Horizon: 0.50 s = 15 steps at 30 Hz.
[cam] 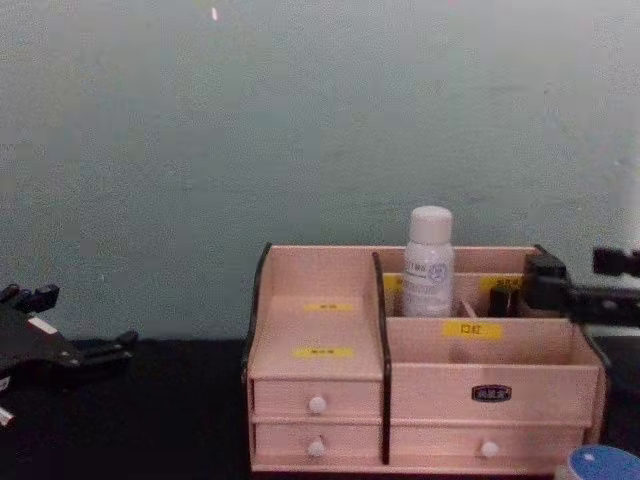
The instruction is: Pick up the facial cleanser and watermelon frost from the table and place them into the tiered storage box.
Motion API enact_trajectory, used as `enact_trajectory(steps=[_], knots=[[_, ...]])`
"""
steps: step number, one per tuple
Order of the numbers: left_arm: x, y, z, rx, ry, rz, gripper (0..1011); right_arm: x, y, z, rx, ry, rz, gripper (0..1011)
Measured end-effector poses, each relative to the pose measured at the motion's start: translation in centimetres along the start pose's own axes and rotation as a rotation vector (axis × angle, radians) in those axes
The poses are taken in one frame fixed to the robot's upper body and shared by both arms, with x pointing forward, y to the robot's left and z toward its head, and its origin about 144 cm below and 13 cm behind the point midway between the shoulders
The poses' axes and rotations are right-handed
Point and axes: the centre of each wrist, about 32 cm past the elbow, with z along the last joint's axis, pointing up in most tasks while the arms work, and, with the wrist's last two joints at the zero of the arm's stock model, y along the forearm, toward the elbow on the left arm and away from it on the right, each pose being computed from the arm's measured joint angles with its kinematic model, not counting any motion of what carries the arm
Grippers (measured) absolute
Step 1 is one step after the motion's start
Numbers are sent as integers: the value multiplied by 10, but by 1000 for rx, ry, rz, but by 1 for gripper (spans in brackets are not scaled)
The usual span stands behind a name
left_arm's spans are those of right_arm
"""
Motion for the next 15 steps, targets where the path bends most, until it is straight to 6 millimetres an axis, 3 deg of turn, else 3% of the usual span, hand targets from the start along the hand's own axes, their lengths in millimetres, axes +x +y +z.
enact_trajectory(steps=[6, 15], knots=[[0, 0, 0, 0, 0, 0, 1001, -12, -28, -5, -87, 47, 15, 1000], [0, 0, 0, 0, 0, 0, 1001, -19, -41, -18, -205, 106, 22, 1000]])
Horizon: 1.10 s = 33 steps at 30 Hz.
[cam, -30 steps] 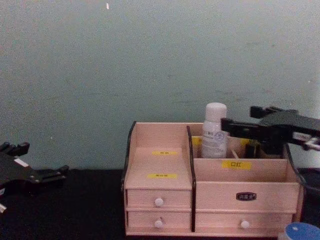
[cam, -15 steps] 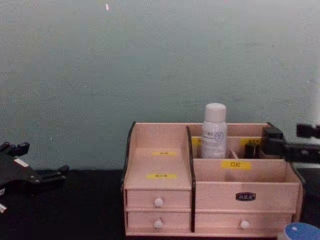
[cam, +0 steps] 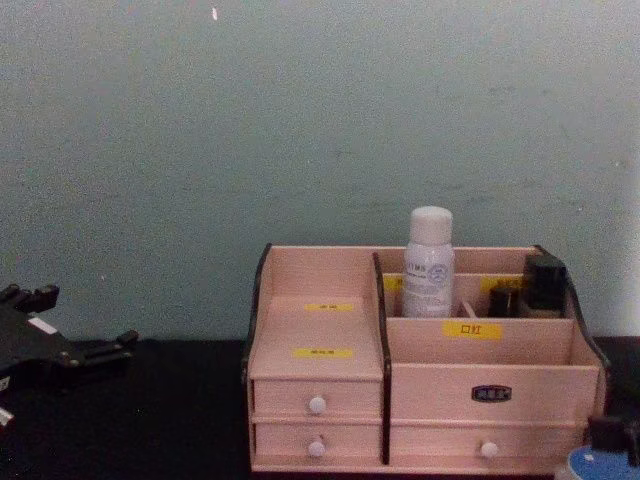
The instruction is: Pick up the facial cleanser and watermelon frost from the table and place them into the tiered storage box.
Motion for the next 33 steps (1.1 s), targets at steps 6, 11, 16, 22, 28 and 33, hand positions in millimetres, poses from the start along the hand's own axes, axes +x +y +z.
enact_trajectory(steps=[6, 11, 16, 22, 28, 33], knots=[[0, 0, 0, 0, 0, 0, 1001, -1, 2, -3, -47, 15, -4, 1000], [0, 0, 0, 0, 0, 0, 1001, 0, 6, -4, -73, 19, -16, 1000], [0, 0, 0, 0, 0, 0, 1001, 1, 10, -3, -90, 23, -26, 1000], [0, 0, 0, 0, 0, 0, 1001, 1, 14, -2, -104, 19, -39, 1000], [0, 0, 0, 0, 0, 0, 1001, 1, 17, -3, -113, 9, -52, 1000], [0, 0, 0, 0, 0, 0, 1001, 2, 19, -4, -123, 7, -58, 1000]])
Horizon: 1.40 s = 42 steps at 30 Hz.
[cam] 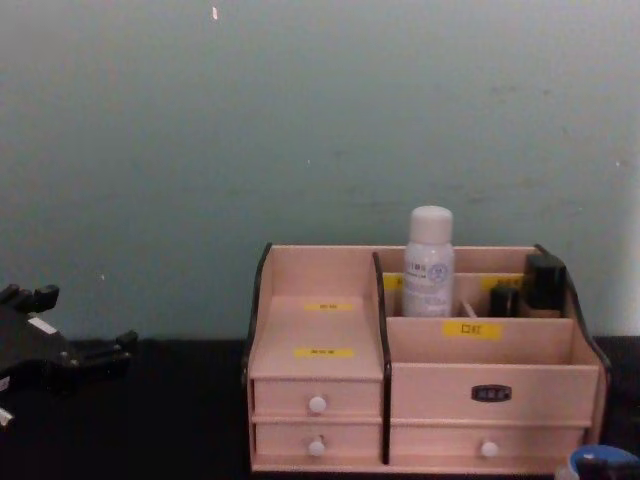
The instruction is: Pick up the facial cleanser and watermelon frost from the table and place them into the tiered storage box.
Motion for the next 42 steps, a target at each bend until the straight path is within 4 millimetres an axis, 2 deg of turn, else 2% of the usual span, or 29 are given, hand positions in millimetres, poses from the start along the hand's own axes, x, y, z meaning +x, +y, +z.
enact_trajectory(steps=[42], knots=[[0, 0, 0, 0, 0, 0, 1001, 3, 10, -8, -44, 23, 1, 1000]])
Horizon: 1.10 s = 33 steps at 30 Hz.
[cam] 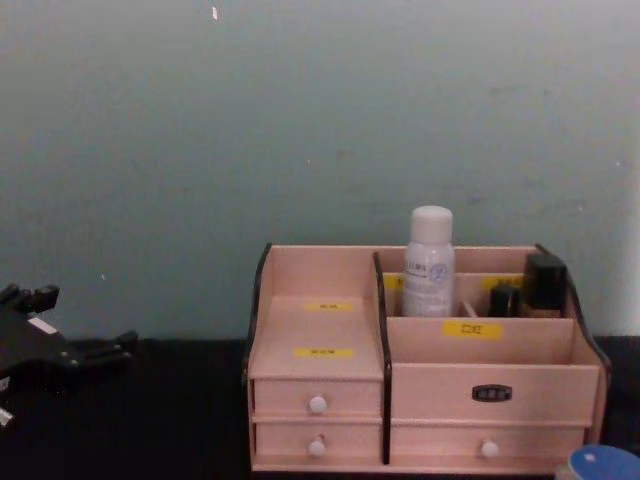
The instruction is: Pick up the facial cleanser and watermelon frost from the table and place them into the tiered storage box.
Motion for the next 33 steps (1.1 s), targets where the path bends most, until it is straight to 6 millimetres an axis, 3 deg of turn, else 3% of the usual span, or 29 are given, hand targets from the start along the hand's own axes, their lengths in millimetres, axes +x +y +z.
enact_trajectory(steps=[33], knots=[[0, 0, 0, 0, 0, 0, 1001, 1, 1, 0, 1, -4, -4, 991]])
